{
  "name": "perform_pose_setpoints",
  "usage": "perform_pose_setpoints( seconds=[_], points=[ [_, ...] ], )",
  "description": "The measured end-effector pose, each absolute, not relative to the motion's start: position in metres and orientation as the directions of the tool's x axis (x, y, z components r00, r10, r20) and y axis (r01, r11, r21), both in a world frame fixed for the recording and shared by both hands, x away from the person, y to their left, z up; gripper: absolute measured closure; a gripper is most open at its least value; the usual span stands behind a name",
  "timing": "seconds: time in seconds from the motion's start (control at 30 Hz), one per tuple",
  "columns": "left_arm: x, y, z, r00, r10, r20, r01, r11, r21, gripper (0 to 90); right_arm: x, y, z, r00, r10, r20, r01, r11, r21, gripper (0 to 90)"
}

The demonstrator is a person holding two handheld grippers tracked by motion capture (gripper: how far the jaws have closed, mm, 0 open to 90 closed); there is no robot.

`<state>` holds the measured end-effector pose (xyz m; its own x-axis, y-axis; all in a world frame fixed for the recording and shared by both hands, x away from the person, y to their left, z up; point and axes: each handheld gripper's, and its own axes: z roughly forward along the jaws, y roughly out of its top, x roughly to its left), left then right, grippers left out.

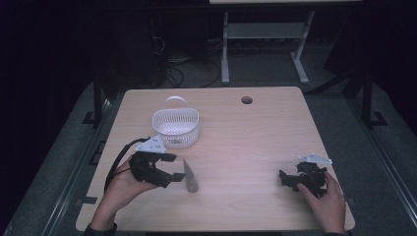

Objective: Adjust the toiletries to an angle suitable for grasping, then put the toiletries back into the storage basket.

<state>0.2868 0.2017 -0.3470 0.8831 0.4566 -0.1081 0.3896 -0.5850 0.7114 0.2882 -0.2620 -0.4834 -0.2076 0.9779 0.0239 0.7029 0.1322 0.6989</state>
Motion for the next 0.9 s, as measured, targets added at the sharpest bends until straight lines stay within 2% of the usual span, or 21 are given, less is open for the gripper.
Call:
perform_pose_setpoints(
  seconds=[0.1,0.33,0.9],
  points=[
    [0.286,0.2,-0.347,0.878,0.465,-0.111,0.401,-0.592,0.699,17.8,0.288,-0.262,-0.483,-0.208,0.978,0.024,0.703,0.132,0.699,0.0],
    [0.285,0.193,-0.341,0.884,0.459,-0.088,0.388,-0.616,0.686,13.2,0.288,-0.262,-0.483,-0.208,0.978,0.024,0.703,0.133,0.699,0.0],
    [0.288,0.166,-0.337,0.899,0.435,-0.05,0.357,-0.663,0.657,12.7,0.288,-0.262,-0.483,-0.208,0.978,0.024,0.703,0.132,0.699,0.0]
  ],
)
